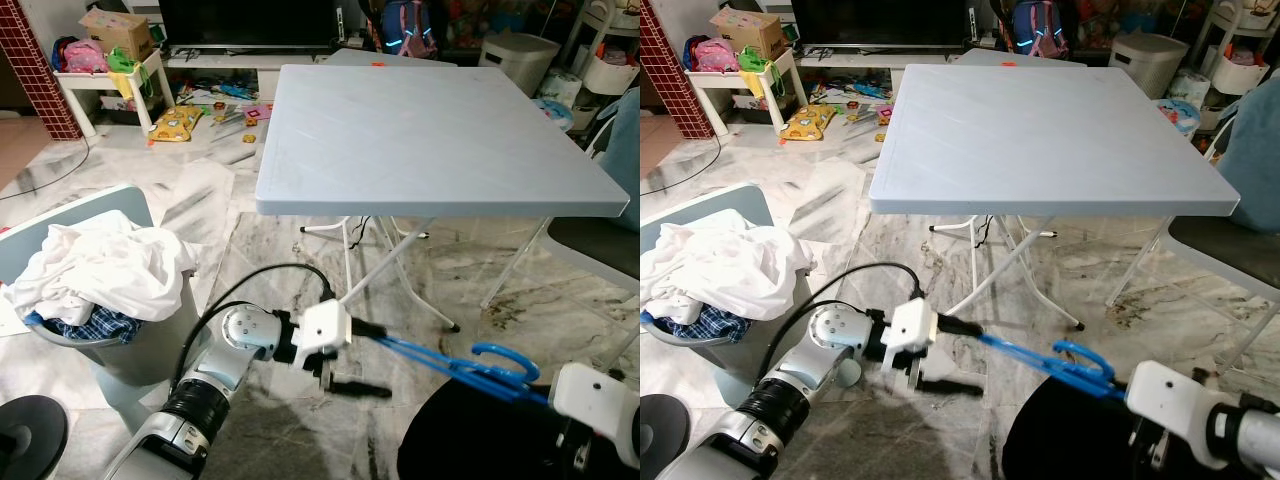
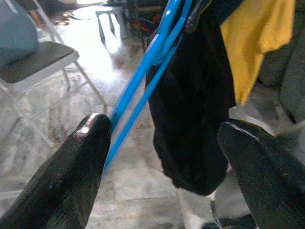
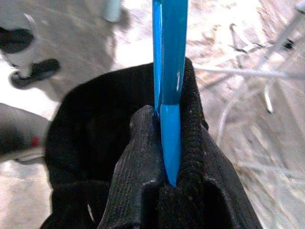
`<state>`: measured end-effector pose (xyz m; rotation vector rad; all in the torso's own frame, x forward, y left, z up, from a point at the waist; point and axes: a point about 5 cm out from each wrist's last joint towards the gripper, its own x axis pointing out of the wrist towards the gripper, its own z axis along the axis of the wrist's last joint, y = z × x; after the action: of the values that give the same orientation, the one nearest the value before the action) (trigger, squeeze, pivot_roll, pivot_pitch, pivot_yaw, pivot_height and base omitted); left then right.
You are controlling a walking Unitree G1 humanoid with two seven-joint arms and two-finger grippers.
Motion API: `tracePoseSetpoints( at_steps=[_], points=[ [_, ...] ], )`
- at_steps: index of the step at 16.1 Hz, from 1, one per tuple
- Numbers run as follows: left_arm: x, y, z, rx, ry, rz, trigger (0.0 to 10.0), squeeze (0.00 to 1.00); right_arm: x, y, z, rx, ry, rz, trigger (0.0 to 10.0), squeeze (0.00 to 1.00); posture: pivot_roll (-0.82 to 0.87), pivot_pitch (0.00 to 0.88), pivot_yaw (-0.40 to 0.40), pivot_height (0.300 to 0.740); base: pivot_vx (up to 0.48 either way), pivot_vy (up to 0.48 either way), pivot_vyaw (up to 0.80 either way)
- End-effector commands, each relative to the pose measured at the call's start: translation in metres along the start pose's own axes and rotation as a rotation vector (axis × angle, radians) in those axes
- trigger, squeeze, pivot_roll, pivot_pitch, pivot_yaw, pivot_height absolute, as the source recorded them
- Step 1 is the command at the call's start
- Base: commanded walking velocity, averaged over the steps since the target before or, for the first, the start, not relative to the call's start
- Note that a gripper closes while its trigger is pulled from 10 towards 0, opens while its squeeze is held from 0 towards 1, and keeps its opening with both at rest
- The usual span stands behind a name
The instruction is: Hang hanger
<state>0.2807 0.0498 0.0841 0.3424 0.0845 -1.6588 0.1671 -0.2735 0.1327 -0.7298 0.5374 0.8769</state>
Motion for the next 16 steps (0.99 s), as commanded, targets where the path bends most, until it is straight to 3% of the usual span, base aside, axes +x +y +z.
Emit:
tracePoseSetpoints(
  at_steps=[1, 7, 8, 9, 16],
  points=[
    [0.003, 0.006, 0.007, 0.038, 0.018, -0.023, 10.0, 0.00, -0.007, -0.002, 0.014, -0.053, -0.043, 0.030, 10.0, 0.00, -0.08, 0.000, -0.030, 0.740, 0.000, 0.000, 0.00],
    [0.014, 0.011, 0.014, 0.087, 0.019, -0.055, 10.0, 0.00, -0.009, 0.003, 0.021, -0.070, -0.055, 0.076, 10.0, 0.00, -0.09, 0.000, -0.023, 0.740, 0.000, 0.000, 0.00],
    [0.015, 0.010, 0.013, 0.079, 0.017, -0.065, 7.4, 0.00, -0.009, 0.003, 0.022, -0.071, -0.060, 0.074, 10.0, 0.00, -0.09, 0.000, -0.023, 0.740, 0.000, 0.000, 0.00],
    [0.017, 0.006, 0.011, 0.052, 0.019, -0.118, 0.0, 0.00, -0.007, 0.003, 0.026, -0.077, -0.070, 0.071, 10.0, 0.00, -0.09, 0.000, -0.024, 0.740, 0.000, 0.000, 0.00],
    [0.031, 0.004, 0.016, 0.039, -0.029, -0.160, 0.0, 0.00, -0.005, 0.000, 0.028, -0.091, -0.069, 0.059, 10.0, 0.00, -0.09, 0.000, -0.026, 0.740, 0.000, 0.000, 0.00]
  ],
)
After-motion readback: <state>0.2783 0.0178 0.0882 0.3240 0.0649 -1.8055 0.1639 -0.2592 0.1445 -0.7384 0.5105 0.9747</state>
